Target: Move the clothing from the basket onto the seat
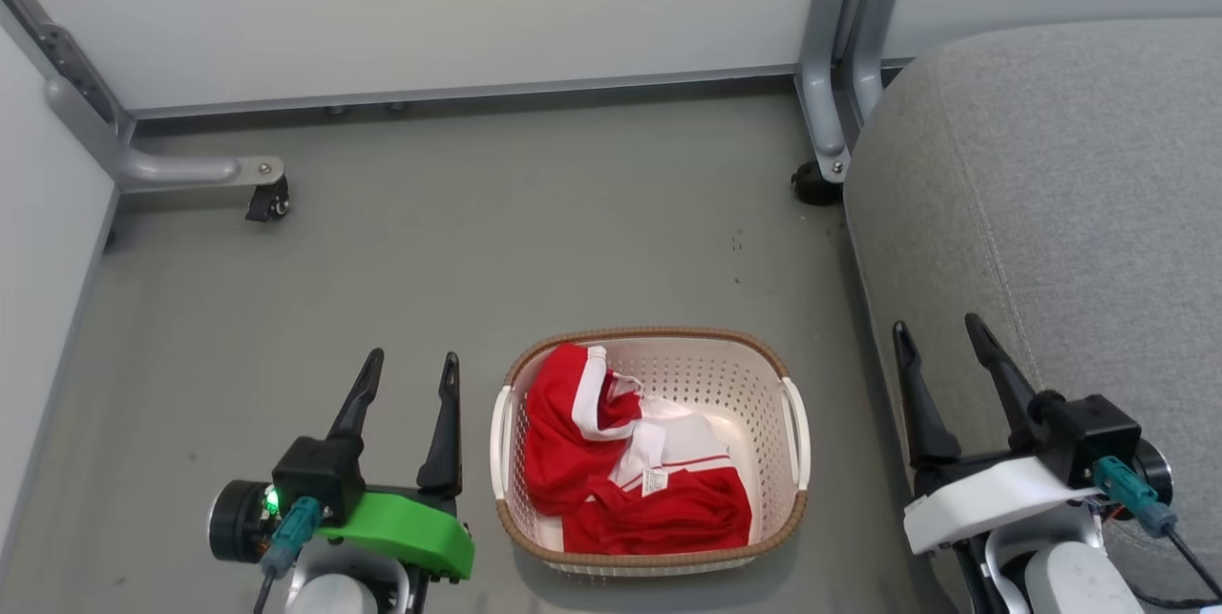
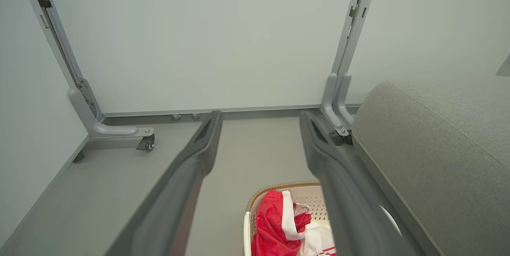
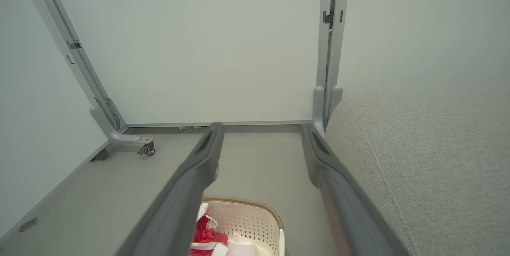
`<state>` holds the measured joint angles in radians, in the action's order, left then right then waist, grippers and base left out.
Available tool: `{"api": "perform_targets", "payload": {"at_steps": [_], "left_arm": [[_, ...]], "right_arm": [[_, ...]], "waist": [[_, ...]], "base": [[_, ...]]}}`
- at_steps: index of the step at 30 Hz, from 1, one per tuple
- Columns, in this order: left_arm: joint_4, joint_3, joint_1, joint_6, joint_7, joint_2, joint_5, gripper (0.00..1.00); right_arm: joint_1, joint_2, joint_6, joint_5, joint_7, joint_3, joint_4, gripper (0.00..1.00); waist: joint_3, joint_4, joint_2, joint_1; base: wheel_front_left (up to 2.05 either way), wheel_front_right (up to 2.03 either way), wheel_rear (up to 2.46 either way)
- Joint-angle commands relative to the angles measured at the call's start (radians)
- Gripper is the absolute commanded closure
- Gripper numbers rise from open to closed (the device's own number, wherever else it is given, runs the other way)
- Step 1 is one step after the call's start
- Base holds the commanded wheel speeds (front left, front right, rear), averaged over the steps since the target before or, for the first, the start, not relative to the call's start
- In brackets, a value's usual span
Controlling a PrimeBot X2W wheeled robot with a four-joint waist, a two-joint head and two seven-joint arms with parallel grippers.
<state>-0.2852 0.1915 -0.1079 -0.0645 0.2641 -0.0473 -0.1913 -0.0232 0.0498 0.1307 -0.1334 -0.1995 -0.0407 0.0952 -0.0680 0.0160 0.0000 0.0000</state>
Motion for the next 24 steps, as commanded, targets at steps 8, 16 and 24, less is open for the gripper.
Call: {"api": "perform_targets", "payload": {"at_steps": [8, 16, 24], "left_arm": [[-0.102, 0.115, -0.154, 0.028, 0.0, -0.006, -0.039, 0.0], [-0.26, 0.264, -0.339, 0.053, 0.0, -0.006, -0.095, 0.0], [-0.485, 0.408, -0.54, 0.084, -0.003, -0.006, -0.122, 0.0]], "right_arm": [[-0.084, 0.008, 0.0, -0.006, -0.011, -0.006, -0.036, 0.0], [-0.179, 0.016, 0.0, -0.016, -0.028, -0.032, -0.065, 0.0], [-0.278, 0.016, 0.0, -0.026, -0.049, -0.064, -0.078, 0.0]], "waist": [[-0.168, -0.031, 0.0, 0.0], [-0.348, -0.07, 0.0, 0.0], [-0.521, -0.13, 0.0, 0.0]], "base": [[0.0, 0.0, 0.0], [0.0, 0.0, 0.0], [0.0, 0.0, 0.0]]}}
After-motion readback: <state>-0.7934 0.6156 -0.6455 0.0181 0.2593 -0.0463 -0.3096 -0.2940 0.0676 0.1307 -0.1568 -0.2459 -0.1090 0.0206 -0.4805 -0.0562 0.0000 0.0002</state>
